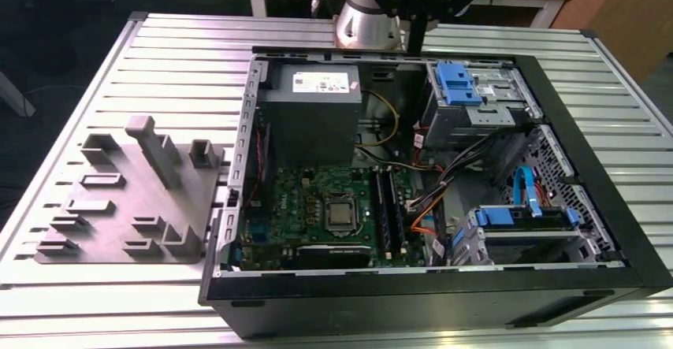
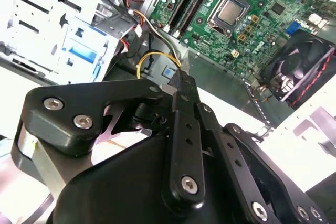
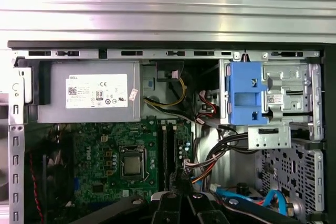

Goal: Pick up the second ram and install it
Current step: 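Press down the second ram until it locks into place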

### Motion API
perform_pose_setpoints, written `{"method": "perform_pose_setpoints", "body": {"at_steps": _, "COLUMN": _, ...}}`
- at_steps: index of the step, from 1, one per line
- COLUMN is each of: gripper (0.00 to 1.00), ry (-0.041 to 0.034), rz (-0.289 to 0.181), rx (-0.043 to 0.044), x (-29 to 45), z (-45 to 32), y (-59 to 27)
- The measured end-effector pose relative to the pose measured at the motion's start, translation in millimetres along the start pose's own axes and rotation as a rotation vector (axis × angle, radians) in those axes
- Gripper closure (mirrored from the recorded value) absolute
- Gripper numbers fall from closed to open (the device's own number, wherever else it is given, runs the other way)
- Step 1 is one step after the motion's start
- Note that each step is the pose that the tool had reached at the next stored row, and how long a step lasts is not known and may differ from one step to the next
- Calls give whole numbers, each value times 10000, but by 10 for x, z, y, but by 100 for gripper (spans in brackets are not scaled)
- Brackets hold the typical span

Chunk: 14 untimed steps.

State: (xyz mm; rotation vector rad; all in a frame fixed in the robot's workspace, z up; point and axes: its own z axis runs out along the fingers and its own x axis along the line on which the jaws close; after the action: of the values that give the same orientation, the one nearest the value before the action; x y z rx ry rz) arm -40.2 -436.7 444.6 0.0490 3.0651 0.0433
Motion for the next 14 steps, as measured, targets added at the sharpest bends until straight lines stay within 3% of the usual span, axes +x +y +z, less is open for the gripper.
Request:
{"method": "perform_pose_setpoints", "body": {"at_steps": 9, "gripper": 93, "ry": 0, "rz": 0, "rx": 0, "x": -18, "z": -238, "y": 7}}
{"method": "perform_pose_setpoints", "body": {"at_steps": 14, "gripper": 93, "ry": 35, "rz": 4, "rx": 1, "x": -20, "z": -250, "y": 6}}
